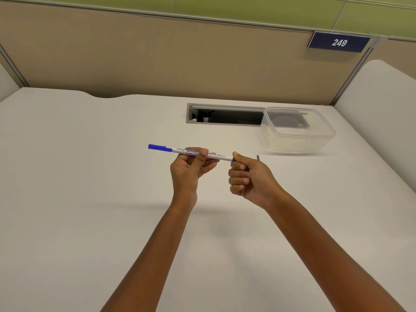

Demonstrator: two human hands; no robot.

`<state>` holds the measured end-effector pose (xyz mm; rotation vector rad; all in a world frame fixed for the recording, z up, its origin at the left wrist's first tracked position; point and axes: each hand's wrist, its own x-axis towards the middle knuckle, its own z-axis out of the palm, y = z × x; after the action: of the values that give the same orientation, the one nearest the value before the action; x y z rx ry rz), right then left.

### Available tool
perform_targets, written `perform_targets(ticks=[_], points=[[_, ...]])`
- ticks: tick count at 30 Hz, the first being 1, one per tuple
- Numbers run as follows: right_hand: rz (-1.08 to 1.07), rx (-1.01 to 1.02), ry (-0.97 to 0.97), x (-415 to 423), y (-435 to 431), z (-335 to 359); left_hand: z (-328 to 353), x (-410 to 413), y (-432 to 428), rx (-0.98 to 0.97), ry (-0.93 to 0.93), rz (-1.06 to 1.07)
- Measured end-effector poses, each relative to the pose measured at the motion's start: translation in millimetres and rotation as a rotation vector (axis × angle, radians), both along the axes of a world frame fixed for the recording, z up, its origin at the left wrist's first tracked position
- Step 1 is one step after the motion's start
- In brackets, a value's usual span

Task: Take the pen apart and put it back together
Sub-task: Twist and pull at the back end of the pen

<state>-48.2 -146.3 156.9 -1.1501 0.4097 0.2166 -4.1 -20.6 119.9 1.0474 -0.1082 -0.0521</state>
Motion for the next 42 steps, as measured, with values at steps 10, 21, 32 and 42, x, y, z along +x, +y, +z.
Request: perform_targets(ticks=[10, 21, 32, 42], points=[[-0.134, -1.328, -0.64, -7, 0, -17, 2, -2, 1, -0.047, 0.039, 0.041], [-0.132, -0.935, -0.586, -9, -3, -10, 8, -7, -5, -0.066, -0.007, -0.027], [-0.054, -0.215, -0.089, -8, 2, -6, 1, -8, -2, -0.017, -0.012, 0.012], [-0.153, -1.462, -0.671, -16, -3, -18, 2, -6, 0, -0.029, 0.009, 0.019]])
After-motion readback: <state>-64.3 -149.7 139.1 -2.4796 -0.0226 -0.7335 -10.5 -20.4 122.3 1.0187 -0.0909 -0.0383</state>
